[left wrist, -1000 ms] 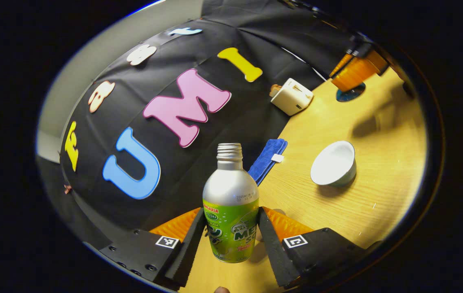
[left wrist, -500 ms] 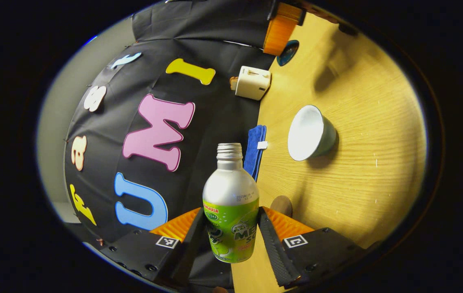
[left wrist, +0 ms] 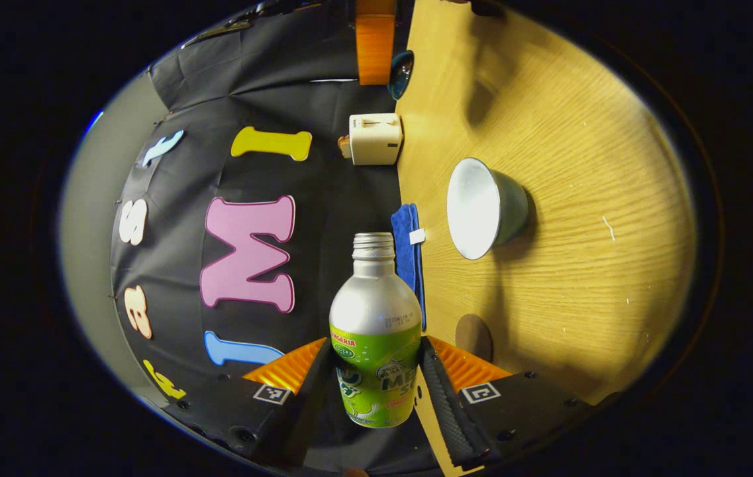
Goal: Open the teacup lid with one hand, grasp the water bottle and pour water into the teacup with the other hand; after pouring, place the water bottle on the coaster and then close the teacup lid.
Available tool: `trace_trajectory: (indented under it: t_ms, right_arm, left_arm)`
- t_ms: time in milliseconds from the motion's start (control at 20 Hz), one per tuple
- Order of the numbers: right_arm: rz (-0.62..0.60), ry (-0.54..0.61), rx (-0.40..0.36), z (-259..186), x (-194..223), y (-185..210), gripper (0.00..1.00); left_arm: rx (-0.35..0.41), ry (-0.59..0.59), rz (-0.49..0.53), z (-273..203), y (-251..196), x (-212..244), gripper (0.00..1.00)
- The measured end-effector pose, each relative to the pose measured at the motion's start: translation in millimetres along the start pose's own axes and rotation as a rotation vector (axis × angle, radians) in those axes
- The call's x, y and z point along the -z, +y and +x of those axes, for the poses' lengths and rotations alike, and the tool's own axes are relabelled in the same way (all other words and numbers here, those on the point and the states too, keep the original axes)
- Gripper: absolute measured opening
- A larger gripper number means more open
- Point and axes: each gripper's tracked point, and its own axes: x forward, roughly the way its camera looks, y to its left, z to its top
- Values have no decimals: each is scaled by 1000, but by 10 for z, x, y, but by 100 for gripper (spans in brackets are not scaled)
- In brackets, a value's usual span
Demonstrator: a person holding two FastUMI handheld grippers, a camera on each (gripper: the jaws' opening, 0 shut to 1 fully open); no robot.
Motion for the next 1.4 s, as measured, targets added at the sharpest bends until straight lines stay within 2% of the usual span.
trace_trajectory:
  t_ms: [600, 1400]
  right_arm:
    - [12, -5, 5, -16, -30, -50, 30]
    - [18, -10, 2, -31, -53, -50, 30]
  left_arm:
    - [43, 11, 147, 86, -40, 45, 78]
    - [31, 2, 309, 186, 98, 44, 78]
